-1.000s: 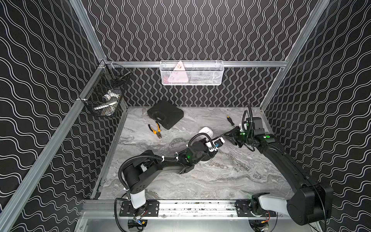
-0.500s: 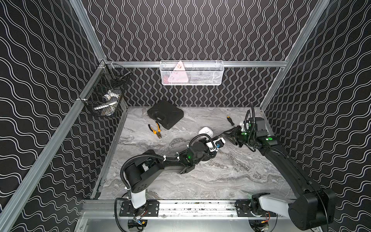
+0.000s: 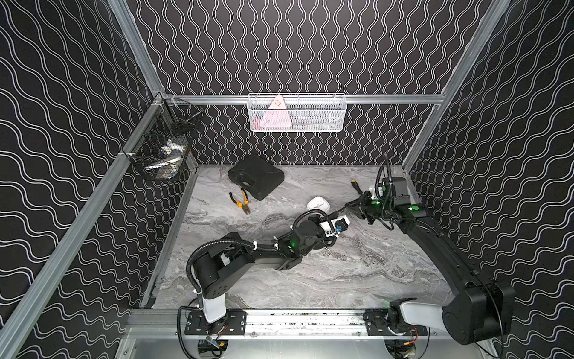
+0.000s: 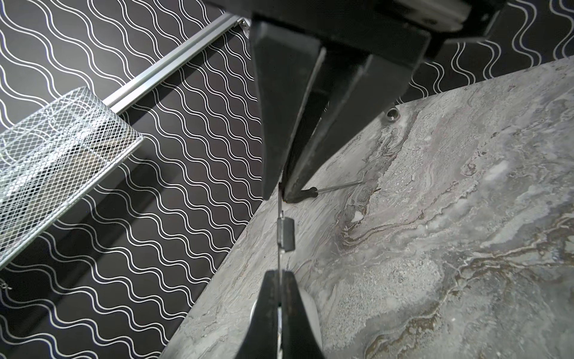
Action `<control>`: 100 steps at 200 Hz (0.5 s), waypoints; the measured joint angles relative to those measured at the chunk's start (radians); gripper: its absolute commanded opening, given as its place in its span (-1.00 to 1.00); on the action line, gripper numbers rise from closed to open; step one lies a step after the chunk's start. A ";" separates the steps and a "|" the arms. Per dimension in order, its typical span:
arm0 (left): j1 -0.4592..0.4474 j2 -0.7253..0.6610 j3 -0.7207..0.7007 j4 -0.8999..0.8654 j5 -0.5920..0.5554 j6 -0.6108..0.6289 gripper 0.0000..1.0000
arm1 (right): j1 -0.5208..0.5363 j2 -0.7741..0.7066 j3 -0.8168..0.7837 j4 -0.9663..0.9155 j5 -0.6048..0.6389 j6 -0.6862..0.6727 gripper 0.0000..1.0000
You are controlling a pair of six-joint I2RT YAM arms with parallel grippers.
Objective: Insert the battery into the alarm
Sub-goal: Install the cover on the alarm.
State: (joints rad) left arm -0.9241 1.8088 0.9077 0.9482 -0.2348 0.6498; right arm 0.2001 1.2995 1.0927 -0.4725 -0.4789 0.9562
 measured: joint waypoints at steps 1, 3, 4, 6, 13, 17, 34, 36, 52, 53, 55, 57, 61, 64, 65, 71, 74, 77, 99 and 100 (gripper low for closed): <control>0.000 0.000 0.000 0.000 0.000 0.001 -1.00 | 0.000 0.000 0.000 -0.001 0.000 0.000 -0.78; 0.000 0.000 0.000 0.000 0.000 0.003 -1.00 | 0.000 0.001 0.000 -0.002 0.000 0.000 -0.79; -0.001 0.000 0.000 0.000 0.000 0.004 -1.00 | 0.000 0.001 0.000 -0.002 0.000 0.000 -0.79; -0.001 0.000 0.000 0.000 0.000 0.005 -1.00 | 0.000 0.002 0.000 -0.002 0.000 0.000 -0.80; -0.002 0.000 0.000 0.000 -0.003 0.010 -1.00 | 0.000 0.003 0.000 -0.003 0.000 -0.002 -0.83; -0.003 0.000 0.000 0.000 -0.005 0.011 -1.00 | 0.000 0.003 0.000 -0.004 0.000 -0.003 -0.84; -0.005 0.000 0.000 0.000 -0.009 0.026 -1.00 | 0.000 0.003 0.000 -0.006 0.000 -0.003 -0.90; -0.005 0.000 0.000 0.000 -0.009 0.027 -1.00 | 0.000 0.003 0.000 -0.006 0.000 -0.003 -0.90; -0.006 0.001 0.000 0.000 -0.012 0.032 -1.00 | 0.000 0.003 0.000 -0.009 0.000 -0.003 -0.94; -0.006 0.001 0.000 0.000 -0.012 0.033 -1.00 | 0.000 0.003 0.000 -0.009 0.000 -0.003 -0.94; -0.006 0.001 0.000 0.000 -0.012 0.033 -1.00 | 0.000 0.003 0.000 -0.009 0.000 -0.003 -0.95; -0.006 0.001 0.000 0.000 -0.013 0.033 -1.00 | 0.000 0.003 0.000 -0.009 0.000 -0.003 -0.95; -0.007 0.001 0.000 0.000 -0.014 0.033 -1.00 | 0.000 0.003 0.000 -0.009 0.000 -0.003 -0.97; -0.007 0.001 0.000 0.000 -0.014 0.033 -1.00 | 0.000 0.003 0.000 -0.009 0.000 -0.003 -0.97; -0.007 0.002 0.000 0.000 -0.015 0.033 -1.00 | 0.000 0.003 0.000 -0.009 0.000 -0.003 -0.98; -0.007 0.003 0.000 0.001 -0.015 0.034 -1.00 | 0.000 0.003 0.000 -0.009 0.000 -0.003 -0.99; -0.008 0.005 0.000 0.002 -0.016 0.034 -1.00 | 0.000 0.003 0.000 -0.010 0.000 -0.003 -0.99; -0.008 0.005 0.000 0.002 -0.016 0.035 -1.00 | 0.000 0.003 0.000 -0.010 0.000 -0.003 -0.99; -0.017 0.014 0.008 -0.002 -0.032 0.059 -0.58 | -0.001 0.003 0.002 -0.022 0.005 -0.004 -1.00; -0.018 0.014 0.009 -0.002 -0.034 0.060 -0.57 | -0.001 0.003 0.002 -0.023 0.006 -0.004 -1.00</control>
State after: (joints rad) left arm -0.9421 1.8233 0.9169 0.9466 -0.2684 0.7101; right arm 0.1989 1.3022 1.0943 -0.4950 -0.4732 0.9524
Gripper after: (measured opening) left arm 0.089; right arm 0.050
